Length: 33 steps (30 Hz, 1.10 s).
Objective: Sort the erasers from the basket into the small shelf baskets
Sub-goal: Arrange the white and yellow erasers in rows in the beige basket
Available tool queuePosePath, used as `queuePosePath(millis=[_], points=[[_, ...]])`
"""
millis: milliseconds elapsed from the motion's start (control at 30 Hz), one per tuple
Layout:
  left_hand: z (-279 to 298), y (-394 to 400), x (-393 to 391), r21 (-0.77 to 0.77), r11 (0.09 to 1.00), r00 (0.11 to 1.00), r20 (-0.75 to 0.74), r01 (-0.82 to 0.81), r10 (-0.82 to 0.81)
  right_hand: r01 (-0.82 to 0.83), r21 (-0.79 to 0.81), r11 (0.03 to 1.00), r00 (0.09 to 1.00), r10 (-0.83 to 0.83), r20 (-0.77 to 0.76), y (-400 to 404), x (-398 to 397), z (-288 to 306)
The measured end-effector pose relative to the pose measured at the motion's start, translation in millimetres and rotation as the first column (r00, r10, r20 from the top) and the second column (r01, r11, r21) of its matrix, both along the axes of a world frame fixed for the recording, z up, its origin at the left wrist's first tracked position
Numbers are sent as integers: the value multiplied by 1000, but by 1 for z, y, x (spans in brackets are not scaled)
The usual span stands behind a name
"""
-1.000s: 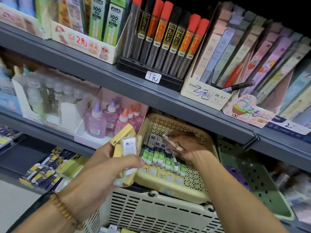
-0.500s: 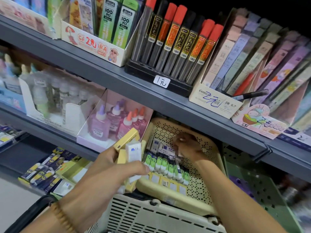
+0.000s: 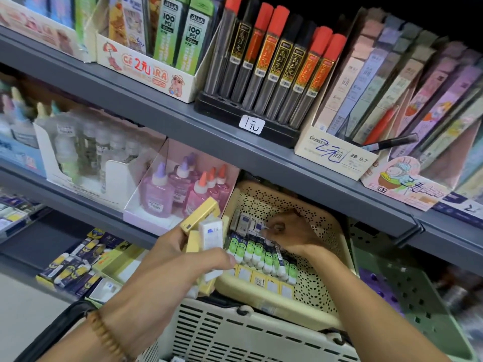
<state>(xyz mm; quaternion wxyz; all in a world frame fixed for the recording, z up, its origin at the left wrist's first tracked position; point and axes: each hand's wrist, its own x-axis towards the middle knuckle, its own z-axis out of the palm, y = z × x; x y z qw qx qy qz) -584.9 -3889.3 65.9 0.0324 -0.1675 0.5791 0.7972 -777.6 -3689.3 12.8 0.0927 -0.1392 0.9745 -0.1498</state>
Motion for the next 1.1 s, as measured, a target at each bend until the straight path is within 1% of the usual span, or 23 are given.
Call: queuePosePath(millis=[67, 167, 200, 267, 333, 367, 400, 467, 533, 667, 733, 767, 800, 867, 933, 1000, 1067, 1100], points=[[-2, 1, -3, 19, 999, 999, 17, -34, 33, 8, 71, 997, 998, -4, -63, -8, -2, -4], [-5, -1, -2, -7, 1000, 1000, -5, -8, 8, 76, 110, 991, 991, -63, -121, -14, -7, -11], [-6, -2, 0, -4, 1000, 1000, -18, 20, -20, 82, 98, 992, 991, -71, -113, -16, -7, -11], [-9, -5, 0, 16, 998, 998, -36, 55, -54, 105, 21, 994, 991, -103, -82, -14, -7, -6], [-11, -6, -2, 25, 998, 998, -33, 60, -59, 155, -70, 985, 986, -159, -51, -4, -5, 1], [-11, -6, -2, 26, 998, 998, -30, 49, -48, 176, -91, 980, 984, -179, -25, 3, -3, 5], [-11, -6, -2, 25, 999, 999, -27, 36, -36, 184, -84, 979, 983, -184, 12, 9, -1, 8], [-12, -6, -1, 33, 999, 999, -29, 26, -25, 160, 4, 987, 983, -160, 89, 18, 2, 9], [-12, -5, -1, 34, 999, 999, -32, 28, -27, 146, 58, 988, 981, -152, 120, 19, 2, 6], [-11, -5, 0, 29, 998, 997, -52, 54, -53, 199, 5, 980, 978, -199, 68, 10, -6, 2], [-12, -5, -1, 34, 998, 997, -56, 53, -51, 162, 20, 987, 985, -163, 63, 3, -10, 2], [-12, -5, -1, 35, 998, 997, -54, 50, -48, 139, -12, 990, 987, -138, 87, 0, -12, 2], [-13, -5, -1, 36, 998, 998, -50, 47, -46, 138, -86, 987, 983, -126, 137, -4, -12, 1], [-14, -6, -2, 35, 999, 998, -43, 42, -41, 191, -245, 951, 961, -130, 245, -6, -10, 1], [-16, -6, -3, 33, 999, 999, -34, 30, -29, 226, -300, 927, 954, -150, 258, -1, -8, 2], [-16, -7, -3, 36, 999, 999, -33, 30, -29, 230, -280, 932, 962, -175, 210, 7, -4, 4], [-14, -7, -3, 43, 998, 998, -43, 45, -43, 194, -224, 955, 974, -160, 159, 16, 4, 8], [-14, -7, -2, 49, 997, 998, -48, 52, -50, 172, -203, 964, 977, -140, 161, 21, 10, 11]])
